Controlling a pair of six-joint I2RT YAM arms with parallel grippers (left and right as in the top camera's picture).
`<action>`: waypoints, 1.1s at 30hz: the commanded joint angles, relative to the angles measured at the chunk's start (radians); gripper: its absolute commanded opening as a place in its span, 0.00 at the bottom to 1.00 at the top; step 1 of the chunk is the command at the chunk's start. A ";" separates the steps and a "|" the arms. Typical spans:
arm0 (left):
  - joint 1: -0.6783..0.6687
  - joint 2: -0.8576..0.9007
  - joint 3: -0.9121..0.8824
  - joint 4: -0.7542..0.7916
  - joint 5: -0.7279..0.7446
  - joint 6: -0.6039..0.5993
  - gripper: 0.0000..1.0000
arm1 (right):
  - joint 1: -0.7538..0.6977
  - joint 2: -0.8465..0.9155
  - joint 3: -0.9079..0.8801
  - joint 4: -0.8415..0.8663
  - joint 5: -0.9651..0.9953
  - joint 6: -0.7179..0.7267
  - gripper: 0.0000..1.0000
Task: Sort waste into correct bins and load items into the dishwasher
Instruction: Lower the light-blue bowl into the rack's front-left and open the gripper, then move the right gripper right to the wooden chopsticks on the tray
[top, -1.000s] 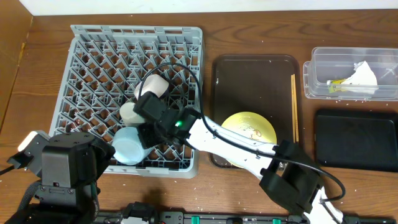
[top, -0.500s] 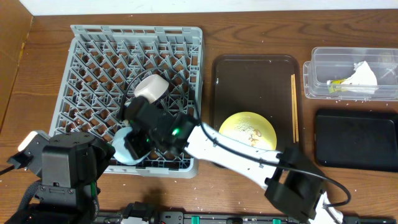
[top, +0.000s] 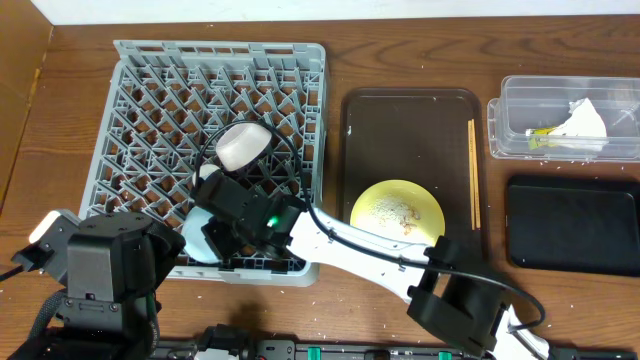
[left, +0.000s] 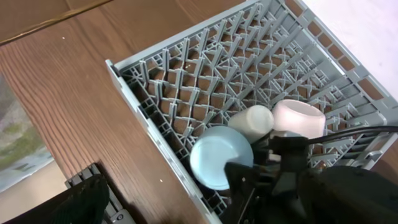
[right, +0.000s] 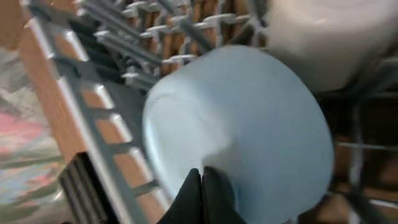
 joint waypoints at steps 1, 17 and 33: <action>0.005 0.000 0.008 -0.002 -0.013 -0.009 0.98 | -0.046 0.006 0.007 -0.011 0.101 -0.021 0.01; 0.005 0.000 0.008 -0.002 -0.013 -0.009 0.98 | -0.167 -0.108 0.172 -0.044 0.220 -0.066 0.10; 0.005 0.000 0.008 -0.002 -0.013 -0.009 0.98 | -0.302 0.095 0.185 0.345 0.031 -0.110 0.09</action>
